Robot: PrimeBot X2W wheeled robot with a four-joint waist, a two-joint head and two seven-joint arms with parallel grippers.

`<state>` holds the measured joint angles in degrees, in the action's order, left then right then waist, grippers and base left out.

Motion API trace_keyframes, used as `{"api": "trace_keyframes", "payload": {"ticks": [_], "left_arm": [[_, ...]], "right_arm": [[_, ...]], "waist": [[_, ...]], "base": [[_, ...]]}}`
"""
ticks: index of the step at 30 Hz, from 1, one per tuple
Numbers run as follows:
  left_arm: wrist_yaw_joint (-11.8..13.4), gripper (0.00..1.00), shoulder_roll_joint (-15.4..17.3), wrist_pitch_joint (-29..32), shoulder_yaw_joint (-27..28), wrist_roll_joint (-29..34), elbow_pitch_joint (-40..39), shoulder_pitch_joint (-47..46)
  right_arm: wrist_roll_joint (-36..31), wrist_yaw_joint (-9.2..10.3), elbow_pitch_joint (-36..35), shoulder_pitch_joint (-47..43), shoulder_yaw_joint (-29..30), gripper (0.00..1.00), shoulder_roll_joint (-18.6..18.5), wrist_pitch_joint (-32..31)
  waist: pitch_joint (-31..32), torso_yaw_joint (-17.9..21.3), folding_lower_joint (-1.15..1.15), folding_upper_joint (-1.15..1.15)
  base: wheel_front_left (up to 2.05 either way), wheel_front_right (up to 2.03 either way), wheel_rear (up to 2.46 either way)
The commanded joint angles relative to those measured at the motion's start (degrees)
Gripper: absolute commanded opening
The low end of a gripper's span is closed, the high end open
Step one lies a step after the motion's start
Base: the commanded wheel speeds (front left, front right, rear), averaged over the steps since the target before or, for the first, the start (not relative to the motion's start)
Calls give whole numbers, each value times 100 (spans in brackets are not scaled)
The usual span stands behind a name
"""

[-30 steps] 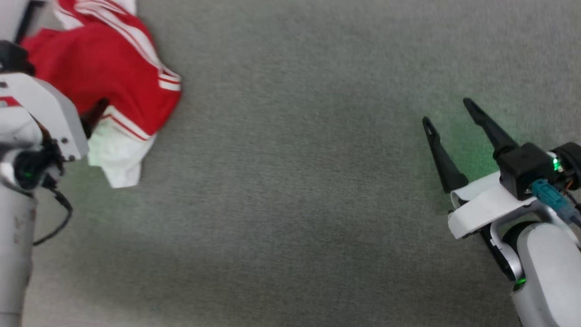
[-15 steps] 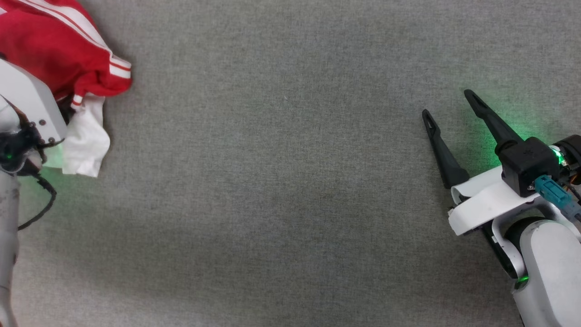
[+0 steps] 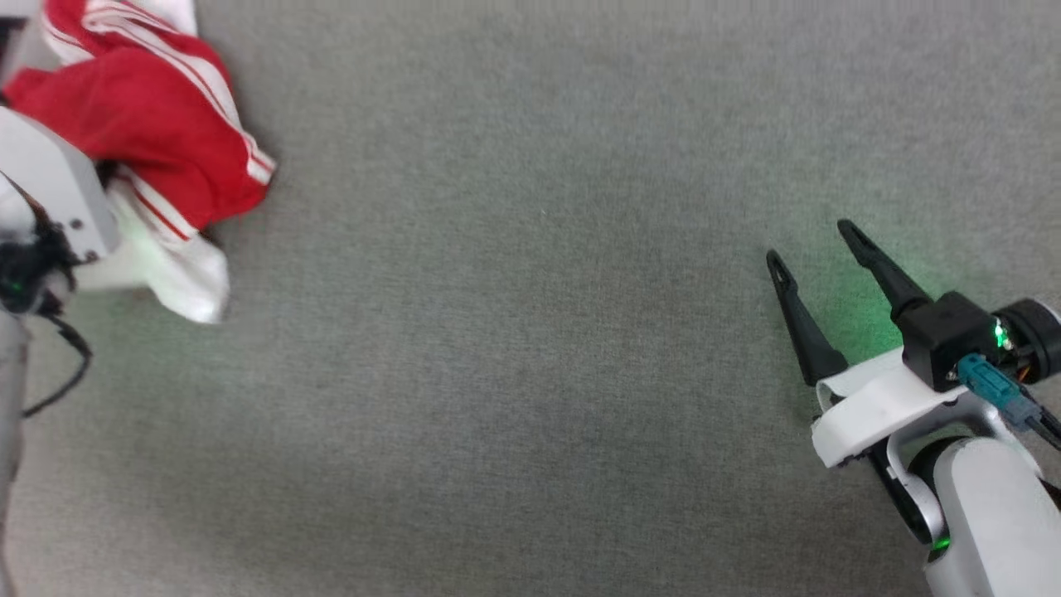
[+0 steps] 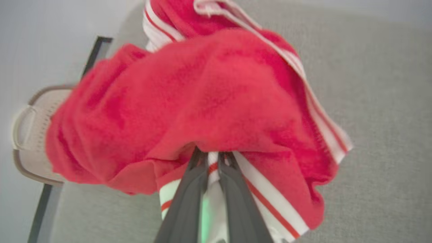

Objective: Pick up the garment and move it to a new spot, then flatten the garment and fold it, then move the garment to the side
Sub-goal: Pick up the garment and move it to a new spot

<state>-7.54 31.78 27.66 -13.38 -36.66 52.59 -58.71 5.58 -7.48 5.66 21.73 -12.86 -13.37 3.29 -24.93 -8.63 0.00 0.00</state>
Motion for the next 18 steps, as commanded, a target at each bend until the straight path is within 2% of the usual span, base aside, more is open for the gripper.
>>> {"api": "trace_keyframes", "payload": {"ticks": [1, 9, 18], "left_arm": [[18, 0, 54, -58, -17, 42, -58, -45], [22, 0, 468, -387, -218, 299, -909, -171], [201, 0, 782, -260, -351, 572, -2365, -250]], "right_arm": [[42, -2, 19, -59, 39, 100, 23, 38], [42, -2, 296, -395, 189, 100, 255, 227], [-3, -2, 473, -649, 352, 100, 505, 356]], "waist": [[368, -110, 0, 0], [1186, -255, 0, 0], [1896, -313, 0, 0]], "base": [[0, 0, 0], [0, 0, 0], [0, 0, 0]]}}
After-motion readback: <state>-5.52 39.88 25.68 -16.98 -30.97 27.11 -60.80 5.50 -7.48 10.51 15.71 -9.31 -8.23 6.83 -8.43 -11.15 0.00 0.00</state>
